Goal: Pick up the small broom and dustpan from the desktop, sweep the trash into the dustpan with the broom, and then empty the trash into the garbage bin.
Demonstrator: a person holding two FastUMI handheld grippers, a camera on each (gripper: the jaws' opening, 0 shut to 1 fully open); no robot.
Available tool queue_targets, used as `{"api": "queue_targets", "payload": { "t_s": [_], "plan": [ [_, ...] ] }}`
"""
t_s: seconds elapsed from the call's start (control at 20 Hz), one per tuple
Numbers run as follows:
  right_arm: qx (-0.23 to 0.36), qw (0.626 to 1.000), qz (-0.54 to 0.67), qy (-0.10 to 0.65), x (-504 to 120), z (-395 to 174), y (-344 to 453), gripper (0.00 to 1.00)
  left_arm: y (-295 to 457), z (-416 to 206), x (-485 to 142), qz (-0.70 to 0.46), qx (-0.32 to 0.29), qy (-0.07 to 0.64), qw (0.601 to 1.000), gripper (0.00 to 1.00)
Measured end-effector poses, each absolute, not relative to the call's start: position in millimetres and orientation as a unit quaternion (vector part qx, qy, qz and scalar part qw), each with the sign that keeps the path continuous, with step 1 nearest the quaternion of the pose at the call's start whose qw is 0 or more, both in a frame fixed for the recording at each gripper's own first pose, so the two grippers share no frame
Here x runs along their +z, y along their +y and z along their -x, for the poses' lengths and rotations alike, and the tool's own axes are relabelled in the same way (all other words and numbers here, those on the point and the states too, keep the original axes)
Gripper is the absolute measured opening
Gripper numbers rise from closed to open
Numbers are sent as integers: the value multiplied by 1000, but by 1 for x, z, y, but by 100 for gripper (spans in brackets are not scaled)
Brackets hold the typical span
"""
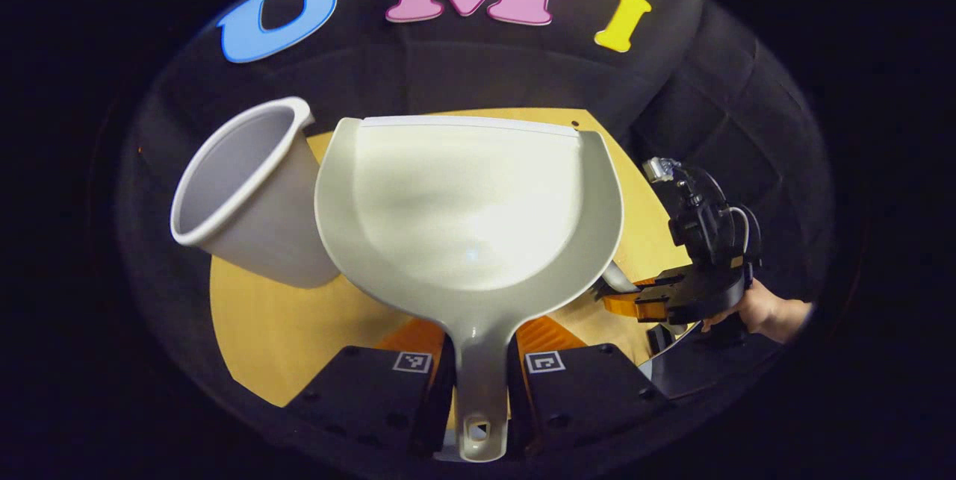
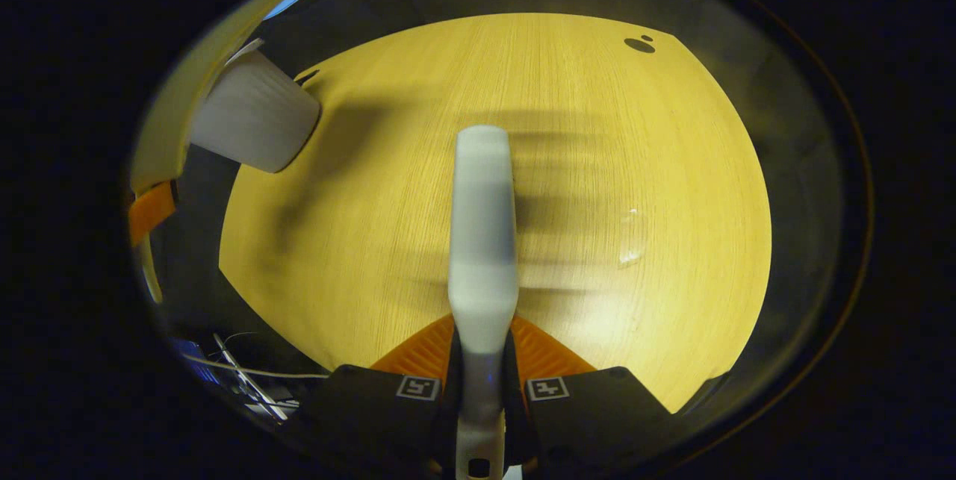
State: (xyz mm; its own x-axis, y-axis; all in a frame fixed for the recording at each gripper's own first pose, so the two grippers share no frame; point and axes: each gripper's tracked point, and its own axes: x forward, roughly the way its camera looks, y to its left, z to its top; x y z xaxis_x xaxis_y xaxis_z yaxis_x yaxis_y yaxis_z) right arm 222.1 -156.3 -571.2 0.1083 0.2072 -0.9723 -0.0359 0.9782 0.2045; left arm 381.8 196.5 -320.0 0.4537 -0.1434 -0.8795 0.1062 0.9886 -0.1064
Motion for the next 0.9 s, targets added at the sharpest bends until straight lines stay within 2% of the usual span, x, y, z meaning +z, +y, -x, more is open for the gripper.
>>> {"api": "queue_targets", "payload": {
  "t_s": [0.15,0.2,0.25,0.35,0.4,0.5,0.65,0.75,0.8,0.85,0.9],
  "plan": [
    [67,733,-58,675,-582,-222,-150,28,203,-369,-375,21,-43,564,824,29],
    [64,734,-54,674,-584,-226,-146,24,207,-367,-389,19,-35,578,815,29],
    [62,735,-50,673,-589,-232,-141,28,209,-365,-401,21,-28,587,809,30],
    [60,728,-51,681,-598,-237,-133,28,212,-362,-417,34,-14,597,802,30],
    [57,723,-53,687,-601,-236,-131,24,215,-365,-421,45,-8,597,801,29],
    [51,716,-51,694,-607,-234,-128,24,225,-368,-423,63,-7,605,793,29],
    [51,712,-47,699,-616,-236,-124,32,235,-373,-420,66,4,611,789,30],
    [53,706,-45,705,-620,-235,-121,28,233,-375,-422,70,0,614,786,31],
    [53,705,-43,706,-621,-237,-121,32,234,-377,-422,74,-1,614,786,30],
    [53,704,-43,706,-621,-237,-120,28,236,-376,-423,72,-2,616,784,30],
    [54,703,-45,707,-623,-238,-119,28,238,-376,-423,65,-2,621,781,29]
  ]
}}
